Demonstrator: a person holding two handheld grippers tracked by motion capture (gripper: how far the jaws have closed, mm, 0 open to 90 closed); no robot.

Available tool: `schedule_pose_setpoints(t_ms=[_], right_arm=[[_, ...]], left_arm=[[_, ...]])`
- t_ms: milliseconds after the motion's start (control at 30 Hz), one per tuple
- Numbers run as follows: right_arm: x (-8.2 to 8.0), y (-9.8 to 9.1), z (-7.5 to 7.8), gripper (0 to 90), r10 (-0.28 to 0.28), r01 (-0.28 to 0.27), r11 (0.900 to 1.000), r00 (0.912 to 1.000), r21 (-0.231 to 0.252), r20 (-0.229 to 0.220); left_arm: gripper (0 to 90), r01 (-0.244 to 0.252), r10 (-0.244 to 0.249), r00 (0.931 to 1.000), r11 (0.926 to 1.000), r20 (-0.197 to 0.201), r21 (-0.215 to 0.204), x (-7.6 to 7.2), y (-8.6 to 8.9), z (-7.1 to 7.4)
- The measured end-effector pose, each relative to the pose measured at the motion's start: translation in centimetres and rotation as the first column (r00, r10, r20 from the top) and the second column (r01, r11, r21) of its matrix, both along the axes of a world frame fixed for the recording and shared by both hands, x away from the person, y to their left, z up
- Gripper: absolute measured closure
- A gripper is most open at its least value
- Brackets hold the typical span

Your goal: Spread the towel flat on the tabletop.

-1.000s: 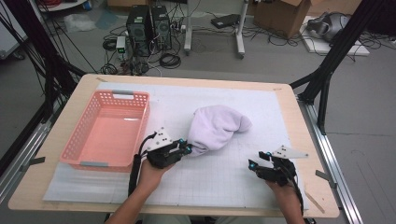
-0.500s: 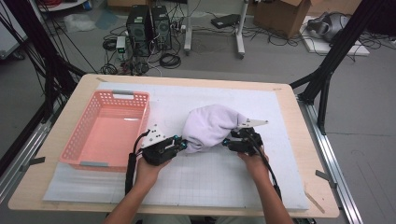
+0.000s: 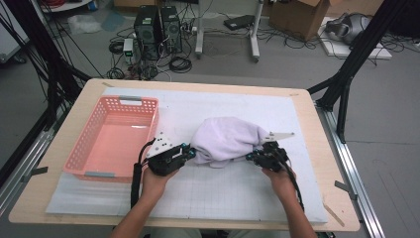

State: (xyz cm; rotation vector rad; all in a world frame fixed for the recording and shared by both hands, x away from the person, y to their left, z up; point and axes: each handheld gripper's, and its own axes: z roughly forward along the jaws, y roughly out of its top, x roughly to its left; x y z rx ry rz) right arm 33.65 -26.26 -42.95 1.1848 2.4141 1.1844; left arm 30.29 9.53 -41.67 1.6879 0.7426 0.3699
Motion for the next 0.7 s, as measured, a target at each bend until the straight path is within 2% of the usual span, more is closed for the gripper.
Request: schedule_pose_setpoints(t_ms=[100, 167, 200, 267, 333, 433, 533, 567, 600, 633, 667, 700], right_arm=[[-3.0, -2.6, 1.0, 84.3, -0.038, 0.038, 0.9991, 0.9991, 0.018, 0.019], [-4.8, -4.3, 1.4, 84.2, -0.064, 0.063, 0.9967, 0.9977, 0.051, 0.019], [-5.6, -5.0, 1.5, 84.3, -0.074, 0.073, 0.9954, 0.9971, 0.062, 0.015], [-6.6, -6.1, 1.8, 84.2, -0.094, 0.092, 0.994, 0.9949, 0.06, 0.036], [-6.9, -6.9, 2.3, 84.2, -0.121, 0.118, 0.9918, 0.9908, 0.05, 0.06], [-5.6, -7.6, 3.2, 83.9, -0.161, 0.157, 0.9862, 0.9838, 0.053, 0.08], [-3.3, -7.4, 4.1, 83.4, -0.2, 0.195, 0.9792, 0.974, 0.056, 0.106], [-2.5, -7.2, 4.3, 83.4, -0.208, 0.204, 0.9778, 0.9713, 0.049, 0.116], [-0.7, -6.5, 4.7, 83.1, -0.229, 0.228, 0.9735, 0.9644, 0.023, 0.133], [-0.7, -6.5, 4.7, 83.1, -0.229, 0.228, 0.9735, 0.9644, 0.023, 0.133], [0.2, -6.1, 4.8, 83.3, -0.238, 0.24, 0.9708, 0.9595, 0.01, 0.15], [2.0, -5.4, 4.9, 83.5, -0.267, 0.274, 0.9616, 0.9488, -0.018, 0.169]], left_arm=[[80.6, 0.012, -0.012, 0.9999, 0.9999, -0.003, 0.005, -0.1, -0.2, 0.0], [80.6, 0.025, -0.025, 0.9997, 0.9995, -0.001, 0.019, -0.3, -0.7, -0.1], [80.6, 0.035, -0.035, 0.9994, 0.9986, 0.006, 0.039, -0.4, -1.1, -0.1], [80.6, 0.055, -0.056, 0.9982, 0.9962, 0.02, 0.068, -0.6, -1.9, -0.2], [80.6, 0.059, -0.062, 0.9979, 0.9945, 0.022, 0.086, -0.5, -2.7, -0.1], [80.6, 0.045, -0.045, 0.999, 0.9974, 0.004, 0.056, 0.2, -3.3, 0.0], [80.6, 0.006, -0.006, 1.0, 0.9993, -0.006, 0.038, 1.3, -3.5, 0.1], [80.6, -0.005, 0.006, 0.9999, 0.9992, -0.014, 0.04, 1.9, -3.5, 0.1], [80.6, -0.02, 0.021, 0.9996, 0.9988, -0.017, 0.046, 2.5, -3.5, 0.2], [80.6, -0.038, 0.039, 0.9991, 0.9979, -0.02, 0.053, 3.2, -3.5, 0.3], [80.7, -0.059, 0.06, 0.9979, 0.9965, -0.024, 0.06, 4.0, -3.5, 0.3], [80.7, -0.085, 0.088, 0.9957, 0.9938, -0.032, 0.071, 4.8, -3.5, 0.4]])
